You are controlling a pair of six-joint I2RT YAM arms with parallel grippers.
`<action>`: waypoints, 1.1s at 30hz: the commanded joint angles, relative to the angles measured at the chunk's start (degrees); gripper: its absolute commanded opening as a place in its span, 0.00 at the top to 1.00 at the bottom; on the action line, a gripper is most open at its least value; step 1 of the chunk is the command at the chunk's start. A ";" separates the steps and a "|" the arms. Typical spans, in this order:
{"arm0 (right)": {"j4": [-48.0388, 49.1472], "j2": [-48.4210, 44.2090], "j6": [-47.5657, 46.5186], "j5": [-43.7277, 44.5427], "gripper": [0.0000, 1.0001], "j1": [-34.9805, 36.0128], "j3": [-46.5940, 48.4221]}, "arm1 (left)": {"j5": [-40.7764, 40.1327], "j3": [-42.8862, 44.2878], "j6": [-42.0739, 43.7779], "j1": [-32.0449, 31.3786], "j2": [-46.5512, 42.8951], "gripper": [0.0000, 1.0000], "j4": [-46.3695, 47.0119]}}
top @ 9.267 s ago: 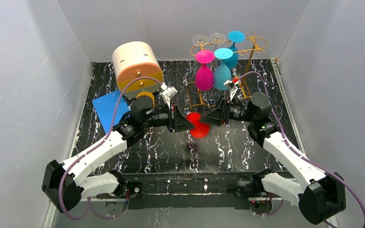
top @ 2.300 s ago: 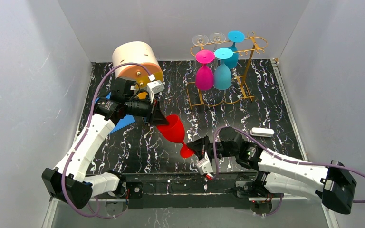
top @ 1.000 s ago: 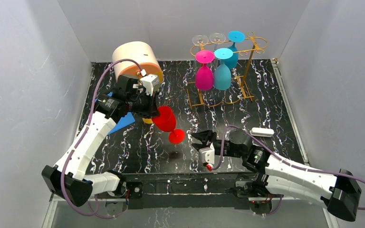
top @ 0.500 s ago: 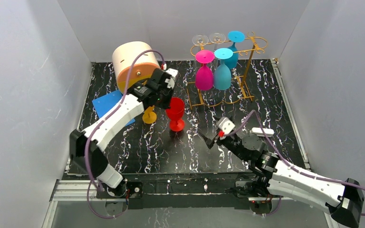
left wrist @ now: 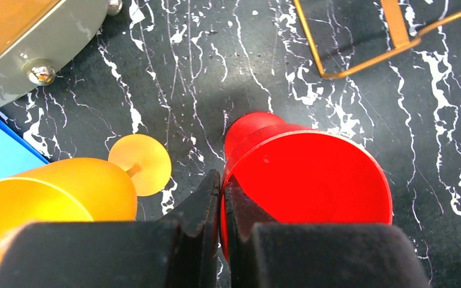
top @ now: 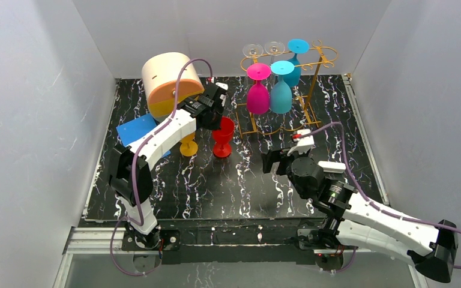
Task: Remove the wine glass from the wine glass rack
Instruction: Place the wine glass at the center of the board.
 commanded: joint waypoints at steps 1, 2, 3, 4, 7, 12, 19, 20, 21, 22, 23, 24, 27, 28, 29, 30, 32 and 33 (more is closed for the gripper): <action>-6.21 -3.12 10.57 3.41 0.01 -0.09 3.04 | -0.89 -2.52 -3.43 3.59 -3.10 1.00 2.82; -7.24 -3.48 11.92 4.10 0.01 -0.09 2.90 | 0.29 -3.03 -3.68 4.54 -3.53 1.00 3.67; -9.11 -3.57 14.39 5.30 0.01 -0.13 2.97 | 1.81 -3.46 -3.72 5.43 -3.74 1.00 4.57; -12.15 -3.51 19.26 6.98 0.01 -0.10 2.95 | 2.98 -3.54 -3.47 5.87 -3.85 1.00 4.95; -15.78 -3.24 27.97 8.19 0.01 -0.18 0.89 | 3.32 -3.91 -2.69 6.17 -3.95 1.00 4.68; -16.66 -2.82 31.72 5.80 0.01 -1.16 0.12 | 4.43 -5.35 -4.24 8.72 -4.99 1.00 7.09; -16.26 3.37 24.33 -4.67 0.01 -10.28 3.49 | 2.68 -2.79 -3.44 9.13 -3.28 1.00 6.90; -17.02 5.51 23.19 -9.20 0.01 -14.71 4.24 | 2.12 -2.54 -3.27 9.14 -3.22 1.00 6.61; -17.34 7.68 22.33 -15.12 0.01 -20.07 4.91 | 1.99 -2.46 -2.81 9.19 -3.17 1.00 6.48; -17.18 9.10 21.44 -20.55 0.01 -24.63 5.27 | 1.75 -2.40 -2.43 9.16 -3.13 1.00 6.21; -16.58 10.21 20.56 -25.35 0.01 -28.43 5.36 | 1.53 -2.17 -2.17 9.23 -3.05 1.00 5.94; -15.87 10.78 19.88 -28.05 0.01 -31.22 5.31 | 1.20 -2.05 -1.88 9.23 -2.99 1.00 5.74; -14.78 11.18 19.12 -29.59 0.01 -32.73 5.45 | 1.40 -1.56 -1.16 9.23 -2.52 1.00 5.71; -14.68 11.32 19.08 -29.82 0.01 -32.99 5.54 | 1.44 -1.31 -0.83 9.23 -2.13 1.00 5.47; -14.62 11.42 19.15 -29.83 0.01 -33.29 5.70 | 1.35 -1.01 -0.68 9.23 -1.81 1.00 5.17; -14.57 11.51 19.35 -29.54 0.01 -33.45 5.66 | 1.43 -0.86 -0.47 9.30 -1.53 1.00 5.12; -14.20 11.66 19.56 -28.87 0.01 -33.61 5.88 | 1.66 -0.31 -0.18 9.38 -1.19 1.00 4.93; -14.69 11.91 19.55 -28.45 0.01 -33.64 6.35 | 1.64 -0.11 -0.01 9.40 -1.05 1.00 4.88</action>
